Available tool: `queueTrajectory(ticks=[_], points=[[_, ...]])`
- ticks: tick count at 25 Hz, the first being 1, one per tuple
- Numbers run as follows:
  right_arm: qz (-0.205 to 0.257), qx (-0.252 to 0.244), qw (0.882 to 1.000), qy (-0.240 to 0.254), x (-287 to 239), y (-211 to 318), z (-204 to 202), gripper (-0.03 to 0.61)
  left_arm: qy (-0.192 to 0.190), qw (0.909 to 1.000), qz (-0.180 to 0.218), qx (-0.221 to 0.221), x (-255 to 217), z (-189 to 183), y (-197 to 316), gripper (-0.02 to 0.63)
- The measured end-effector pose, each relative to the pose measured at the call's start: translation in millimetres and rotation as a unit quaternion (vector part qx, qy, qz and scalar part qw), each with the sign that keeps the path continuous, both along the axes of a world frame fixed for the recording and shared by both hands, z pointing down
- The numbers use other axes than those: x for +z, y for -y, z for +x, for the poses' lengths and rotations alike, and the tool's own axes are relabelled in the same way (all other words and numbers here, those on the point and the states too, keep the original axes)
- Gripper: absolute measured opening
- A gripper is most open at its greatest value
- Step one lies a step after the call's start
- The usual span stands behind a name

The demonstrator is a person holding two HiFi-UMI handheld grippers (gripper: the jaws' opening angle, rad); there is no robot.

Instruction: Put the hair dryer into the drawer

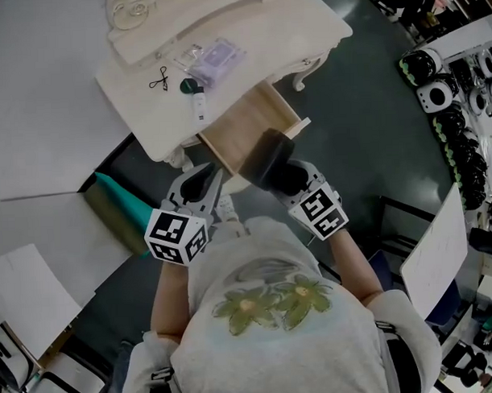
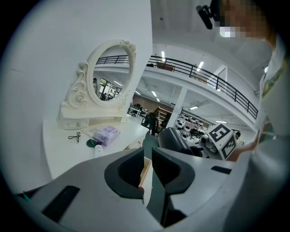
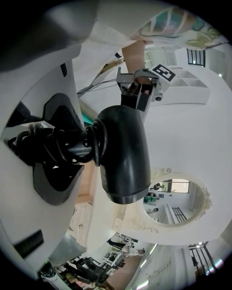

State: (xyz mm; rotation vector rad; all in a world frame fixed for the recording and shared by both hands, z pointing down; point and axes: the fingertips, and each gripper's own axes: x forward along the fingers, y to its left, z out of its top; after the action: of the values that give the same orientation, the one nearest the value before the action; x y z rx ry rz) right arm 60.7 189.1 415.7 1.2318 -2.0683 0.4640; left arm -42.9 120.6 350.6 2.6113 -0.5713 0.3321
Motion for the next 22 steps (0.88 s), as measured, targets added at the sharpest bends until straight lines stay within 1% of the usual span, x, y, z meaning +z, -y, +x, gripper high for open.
queueTrajectory(ticks=[3, 6, 9, 12, 18, 22], points=[[-0.004, -0.005, 1.000, -0.019, 3.6, 7.9, 4.3, 0.213, 0.002, 1.0000, -0.004, 0.005, 3.8, 1.6, 7.4, 0.060], [-0.014, -0.013, 0.998, -0.052, 10.2, 13.3, 9.6, 0.213, 0.003, 0.9999, -0.011, 0.004, 8.2, 1.1, 14.0, 0.060], [-0.023, -0.029, 0.996, -0.079, 15.3, 19.3, 12.5, 0.213, 0.003, 0.9998, -0.017, 0.004, 12.8, 1.4, 20.4, 0.060], [-0.030, -0.047, 0.994, -0.095, 18.3, 24.7, 15.6, 0.212, 0.005, 0.9997, -0.023, -0.001, 15.6, 1.9, 27.9, 0.060], [-0.042, -0.091, 0.988, -0.117, 27.7, 37.2, 20.2, 0.213, 0.018, 0.9993, -0.030, -0.013, 21.6, 3.0, 42.3, 0.060], [-0.053, -0.130, 0.981, -0.137, 37.3, 46.0, 23.9, 0.213, 0.025, 0.9984, -0.040, -0.031, 27.3, 2.2, 52.6, 0.060]])
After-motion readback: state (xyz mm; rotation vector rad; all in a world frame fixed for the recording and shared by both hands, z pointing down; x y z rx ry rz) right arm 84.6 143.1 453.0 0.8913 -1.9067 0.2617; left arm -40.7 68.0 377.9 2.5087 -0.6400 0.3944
